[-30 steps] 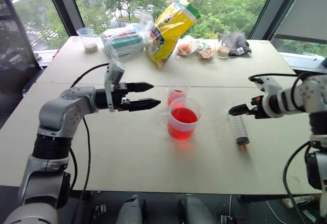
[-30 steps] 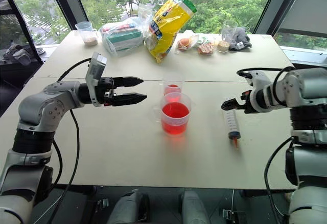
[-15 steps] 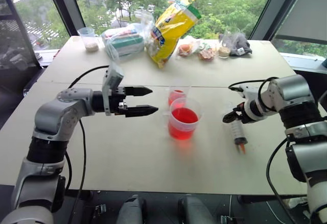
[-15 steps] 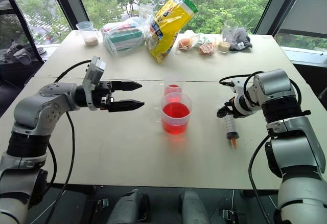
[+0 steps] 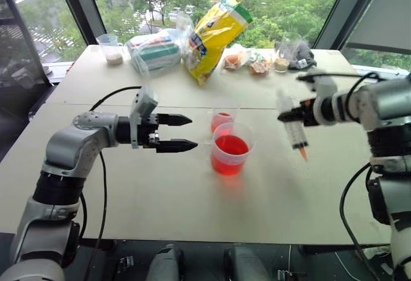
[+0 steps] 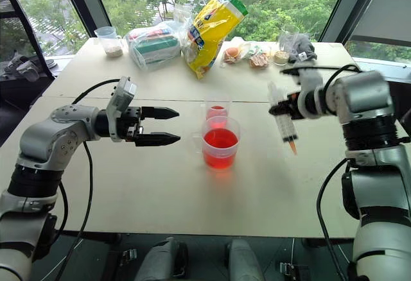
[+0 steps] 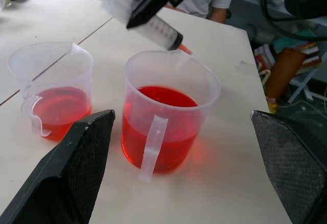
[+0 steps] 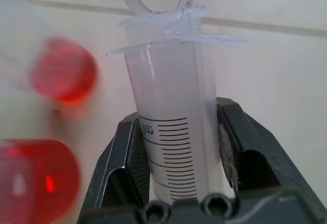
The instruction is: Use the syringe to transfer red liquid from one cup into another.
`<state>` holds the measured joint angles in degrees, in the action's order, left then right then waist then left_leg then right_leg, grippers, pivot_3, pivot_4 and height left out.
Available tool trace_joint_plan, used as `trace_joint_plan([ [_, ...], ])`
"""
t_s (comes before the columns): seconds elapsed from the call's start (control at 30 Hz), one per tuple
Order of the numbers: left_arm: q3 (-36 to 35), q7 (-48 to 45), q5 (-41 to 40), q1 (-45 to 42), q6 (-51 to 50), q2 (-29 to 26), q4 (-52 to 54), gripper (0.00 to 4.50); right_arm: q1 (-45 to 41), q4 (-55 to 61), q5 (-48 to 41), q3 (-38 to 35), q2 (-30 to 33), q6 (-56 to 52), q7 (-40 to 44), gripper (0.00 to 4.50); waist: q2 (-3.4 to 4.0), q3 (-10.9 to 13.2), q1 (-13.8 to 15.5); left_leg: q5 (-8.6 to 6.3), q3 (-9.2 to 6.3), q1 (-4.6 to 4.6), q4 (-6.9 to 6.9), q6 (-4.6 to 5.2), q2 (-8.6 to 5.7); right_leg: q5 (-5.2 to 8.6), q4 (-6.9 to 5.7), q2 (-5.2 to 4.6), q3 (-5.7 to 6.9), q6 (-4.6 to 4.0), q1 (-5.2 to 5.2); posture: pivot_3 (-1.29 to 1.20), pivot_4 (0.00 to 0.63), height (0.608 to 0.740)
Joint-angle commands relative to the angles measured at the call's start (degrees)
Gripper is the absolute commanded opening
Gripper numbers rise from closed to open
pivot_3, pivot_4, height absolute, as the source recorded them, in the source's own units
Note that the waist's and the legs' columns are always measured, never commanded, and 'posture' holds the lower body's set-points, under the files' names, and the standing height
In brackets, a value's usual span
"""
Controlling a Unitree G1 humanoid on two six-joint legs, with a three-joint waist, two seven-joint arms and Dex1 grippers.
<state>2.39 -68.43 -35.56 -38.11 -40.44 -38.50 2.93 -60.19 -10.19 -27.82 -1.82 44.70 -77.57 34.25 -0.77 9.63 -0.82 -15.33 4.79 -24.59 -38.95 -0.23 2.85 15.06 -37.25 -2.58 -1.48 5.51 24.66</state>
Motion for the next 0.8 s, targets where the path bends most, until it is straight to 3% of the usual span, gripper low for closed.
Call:
trace_joint_plan([
  [0.03, -1.58, -0.07, -0.70, -1.77, 0.32, -0.13, 0.37, 4.41, -0.82, 15.33, -7.37, -15.04, -5.13, 4.92, -1.85, 1.47, 0.00, 0.00, 0.02, 0.00, -0.01, 0.00, 0.01, 0.00, 0.01, 0.00, 0.00, 0.01, 0.00, 0.00, 0.00, 0.00, 0.150, 0.740],
  [0.1, -1.11, -0.57, -0.37, -2.62, 0.34, -0.17, -0.39, 4.41, -0.29, 23.53, -16.66, -24.91, -13.49, 6.75, -4.46, 1.47, -0.01, -0.01, -0.02, 0.00, -0.05, 0.00, 0.03, 0.00, 0.02, 0.00, 0.00, 0.03, 0.04, 0.00, -0.02, 0.00, 0.150, 0.740],
  [0.17, -0.74, -1.21, -0.07, -3.46, 0.44, -0.33, -1.21, 4.41, 1.67, 30.55, -22.06, -29.27, -19.07, 8.76, -6.83, 1.47, -0.01, -0.01, 0.03, 0.00, -0.06, 0.01, 0.02, 0.00, 0.04, 0.00, -0.03, 0.03, 0.04, 0.00, -0.03, 0.00, 0.150, 0.740],
  [0.37, 0.48, -2.87, 0.95, -5.79, 1.01, -0.30, -3.58, 4.41, 14.26, 43.17, -26.89, -26.53, -28.88, 16.63, -12.88, 1.47, -0.03, -0.02, 0.16, 0.00, -0.07, 0.02, -0.17, 0.00, -0.02, 0.00, -0.02, -0.12, 0.09, 0.00, -0.19, 0.00, 0.150, 0.740],
  [0.57, 1.23, -4.24, 1.66, -8.14, 0.94, 0.26, -5.23, 4.41, 33.40, 44.99, -8.69, -9.69, -27.77, 38.13, -6.15, 1.47, -0.03, -0.02, -0.16, 0.01, -0.09, 0.03, -0.14, 0.00, -0.05, 0.00, -0.03, -0.03, 0.09, 0.00, -0.15, 0.00, 0.150, 0.740],
  [0.8, 1.24, -4.91, 1.99, -9.07, 0.70, 0.51, -5.43, 4.41, 43.42, 40.64, -0.56, -1.31, -30.02, 51.02, -4.98, 1.47, -0.03, -0.02, -0.11, 0.02, -0.13, 0.11, -0.14, -0.02, -0.02, 0.01, -0.14, 0.05, 0.07, -0.01, -0.14, 0.00, 0.150, 0.740],
])
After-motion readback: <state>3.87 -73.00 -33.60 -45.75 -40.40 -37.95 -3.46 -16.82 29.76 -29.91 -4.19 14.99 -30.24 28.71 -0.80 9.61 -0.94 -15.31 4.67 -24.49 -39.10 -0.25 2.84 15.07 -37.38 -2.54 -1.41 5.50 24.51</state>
